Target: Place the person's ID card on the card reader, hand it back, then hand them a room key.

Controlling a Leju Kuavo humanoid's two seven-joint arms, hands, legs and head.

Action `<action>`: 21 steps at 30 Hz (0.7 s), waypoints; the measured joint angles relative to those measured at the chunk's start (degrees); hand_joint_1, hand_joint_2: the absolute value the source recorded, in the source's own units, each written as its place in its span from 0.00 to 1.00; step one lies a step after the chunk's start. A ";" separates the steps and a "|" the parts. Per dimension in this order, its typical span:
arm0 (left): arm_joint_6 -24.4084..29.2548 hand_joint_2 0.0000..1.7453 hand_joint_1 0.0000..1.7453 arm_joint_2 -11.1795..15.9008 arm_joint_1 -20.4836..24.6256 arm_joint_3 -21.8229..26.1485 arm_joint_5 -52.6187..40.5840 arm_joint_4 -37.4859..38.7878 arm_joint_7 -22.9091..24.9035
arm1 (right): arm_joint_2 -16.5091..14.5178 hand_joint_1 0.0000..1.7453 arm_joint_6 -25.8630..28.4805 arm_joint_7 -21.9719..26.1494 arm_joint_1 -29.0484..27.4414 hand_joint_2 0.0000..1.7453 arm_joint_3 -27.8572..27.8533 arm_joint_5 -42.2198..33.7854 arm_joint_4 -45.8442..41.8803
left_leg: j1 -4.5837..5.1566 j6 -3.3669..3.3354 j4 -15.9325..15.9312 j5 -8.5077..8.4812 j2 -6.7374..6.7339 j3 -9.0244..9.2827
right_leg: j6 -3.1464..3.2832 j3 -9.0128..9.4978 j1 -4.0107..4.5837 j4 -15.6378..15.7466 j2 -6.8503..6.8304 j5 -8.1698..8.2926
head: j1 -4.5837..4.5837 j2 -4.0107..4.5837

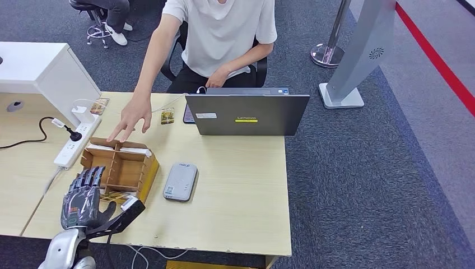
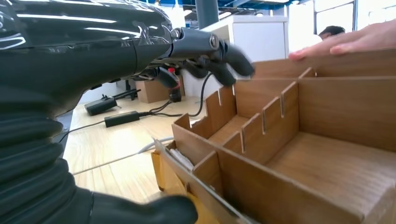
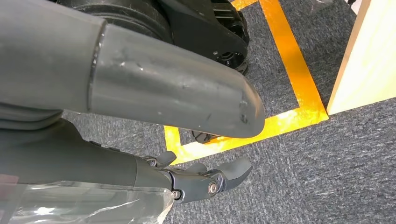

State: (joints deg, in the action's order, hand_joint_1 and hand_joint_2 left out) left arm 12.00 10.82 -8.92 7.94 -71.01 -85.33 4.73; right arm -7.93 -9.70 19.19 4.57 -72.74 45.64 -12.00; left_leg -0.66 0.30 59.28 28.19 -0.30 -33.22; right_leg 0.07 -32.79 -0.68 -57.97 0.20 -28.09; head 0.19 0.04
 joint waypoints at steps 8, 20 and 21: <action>-1.19 1.00 1.00 0.02 -0.12 -0.01 0.97 0.00 -0.62 | 0.01 0.00 -0.04 -0.01 -0.01 0.00 0.00 0.00 0.00 | 0.00 0.00 0.00 0.00 0.00 0.00 | 0.00 0.00 0.00 0.00 0.00 0.00 | -0.01 0.00; -1.83 1.00 1.00 0.33 0.31 -0.01 1.45 0.00 -0.64 | 0.01 0.00 -0.07 -0.02 -0.01 0.00 0.00 0.00 0.00 | 0.00 0.00 0.00 0.01 -0.03 0.01 | 0.00 0.00 0.00 0.00 0.02 0.00 | 0.00 0.00; -1.84 1.00 1.00 0.33 0.31 -0.01 1.50 0.00 -0.65 | 0.01 0.00 -0.07 -0.02 -0.01 0.00 0.00 0.00 0.00 | 0.00 0.00 0.00 0.01 -0.03 0.01 | 0.00 0.00 0.00 0.00 0.02 0.00 | -0.01 0.00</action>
State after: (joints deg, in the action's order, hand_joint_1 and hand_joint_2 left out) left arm 10.16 11.15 -8.61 7.93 -69.52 -85.33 4.08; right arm -7.92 -9.77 19.17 4.55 -72.74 45.64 -12.00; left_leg -0.66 0.30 59.28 28.20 -0.33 -33.20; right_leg 0.07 -32.79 -0.68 -57.97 0.22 -28.09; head 0.19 0.04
